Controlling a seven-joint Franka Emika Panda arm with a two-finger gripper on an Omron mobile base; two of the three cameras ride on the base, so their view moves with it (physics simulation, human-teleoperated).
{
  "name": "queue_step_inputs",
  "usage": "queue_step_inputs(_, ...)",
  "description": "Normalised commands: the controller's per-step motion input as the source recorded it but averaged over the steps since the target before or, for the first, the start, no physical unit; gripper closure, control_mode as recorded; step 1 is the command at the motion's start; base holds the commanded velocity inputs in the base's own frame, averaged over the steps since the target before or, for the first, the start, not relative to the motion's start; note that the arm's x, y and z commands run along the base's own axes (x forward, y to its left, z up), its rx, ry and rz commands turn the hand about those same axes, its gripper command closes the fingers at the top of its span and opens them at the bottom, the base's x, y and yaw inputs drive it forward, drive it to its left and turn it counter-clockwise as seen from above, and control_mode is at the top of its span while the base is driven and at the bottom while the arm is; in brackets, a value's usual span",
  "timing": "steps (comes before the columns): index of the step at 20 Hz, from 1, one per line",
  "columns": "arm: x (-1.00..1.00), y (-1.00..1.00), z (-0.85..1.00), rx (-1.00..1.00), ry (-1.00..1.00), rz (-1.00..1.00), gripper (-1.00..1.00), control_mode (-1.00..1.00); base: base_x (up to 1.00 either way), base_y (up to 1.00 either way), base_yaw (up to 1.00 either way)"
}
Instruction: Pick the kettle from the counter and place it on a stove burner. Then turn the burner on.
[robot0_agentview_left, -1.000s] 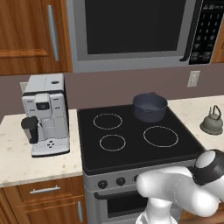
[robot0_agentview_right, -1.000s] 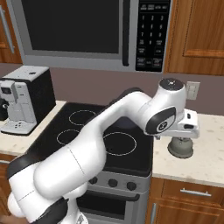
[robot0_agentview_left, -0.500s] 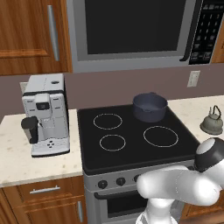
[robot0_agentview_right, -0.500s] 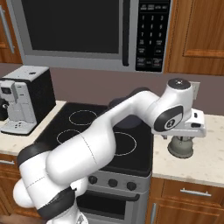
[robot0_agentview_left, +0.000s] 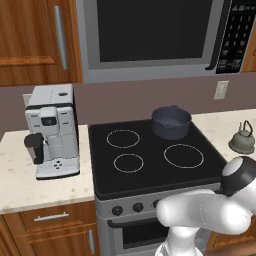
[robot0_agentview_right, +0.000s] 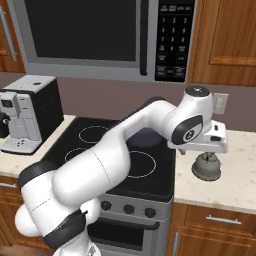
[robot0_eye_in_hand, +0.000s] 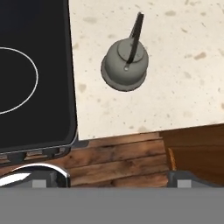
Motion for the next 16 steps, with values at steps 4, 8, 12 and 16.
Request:
queue_step_inputs(4, 0.13, 0.18, 0.00, 0.00, 0.00, -0.02, -1.00, -1.00, 0.00, 0.00, 0.00)
queue_step_inputs(8, 0.18, 0.02, -0.05, 0.00, 0.00, -0.02, -1.00, -1.00, 0.00, 0.00, 0.00)
queue_step_inputs(12, 0.27, 0.00, -0.19, 0.00, -0.01, -0.03, -1.00, -1.00, 0.00, 0.00, 0.00)
queue_step_inputs(16, 0.30, 0.00, -0.28, 0.00, -0.05, -0.03, -1.00, -1.00, 0.00, 0.00, 0.00)
